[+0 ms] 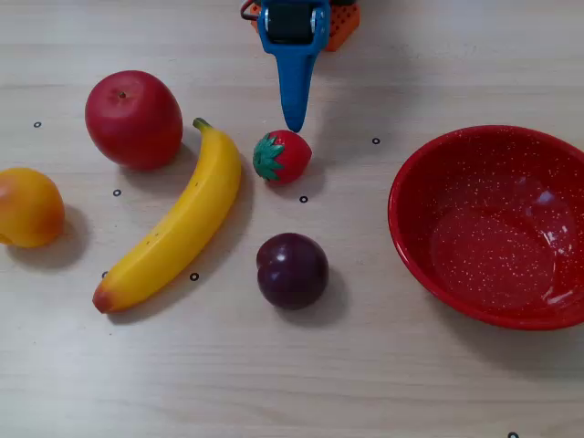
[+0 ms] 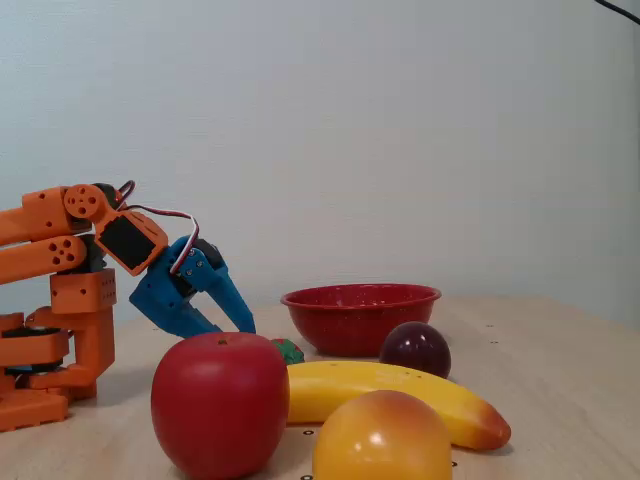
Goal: Put the plum in the red bowl.
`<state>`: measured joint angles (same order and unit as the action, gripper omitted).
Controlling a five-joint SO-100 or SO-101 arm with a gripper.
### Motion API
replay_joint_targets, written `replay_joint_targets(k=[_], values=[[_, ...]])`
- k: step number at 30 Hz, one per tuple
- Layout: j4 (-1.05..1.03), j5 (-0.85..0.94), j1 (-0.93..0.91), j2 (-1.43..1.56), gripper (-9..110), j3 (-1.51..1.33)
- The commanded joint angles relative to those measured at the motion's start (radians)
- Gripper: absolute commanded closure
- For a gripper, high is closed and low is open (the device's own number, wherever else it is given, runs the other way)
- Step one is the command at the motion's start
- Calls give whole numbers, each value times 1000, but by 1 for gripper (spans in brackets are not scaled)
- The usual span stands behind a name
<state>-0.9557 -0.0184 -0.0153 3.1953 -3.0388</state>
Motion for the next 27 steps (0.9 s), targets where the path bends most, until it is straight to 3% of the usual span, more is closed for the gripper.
replay_joint_targets(k=[1, 16, 27], values=[[28, -3, -12, 12, 101, -8], [38, -35, -26, -52, 101, 38], [81, -44, -48, -626, 101, 520]])
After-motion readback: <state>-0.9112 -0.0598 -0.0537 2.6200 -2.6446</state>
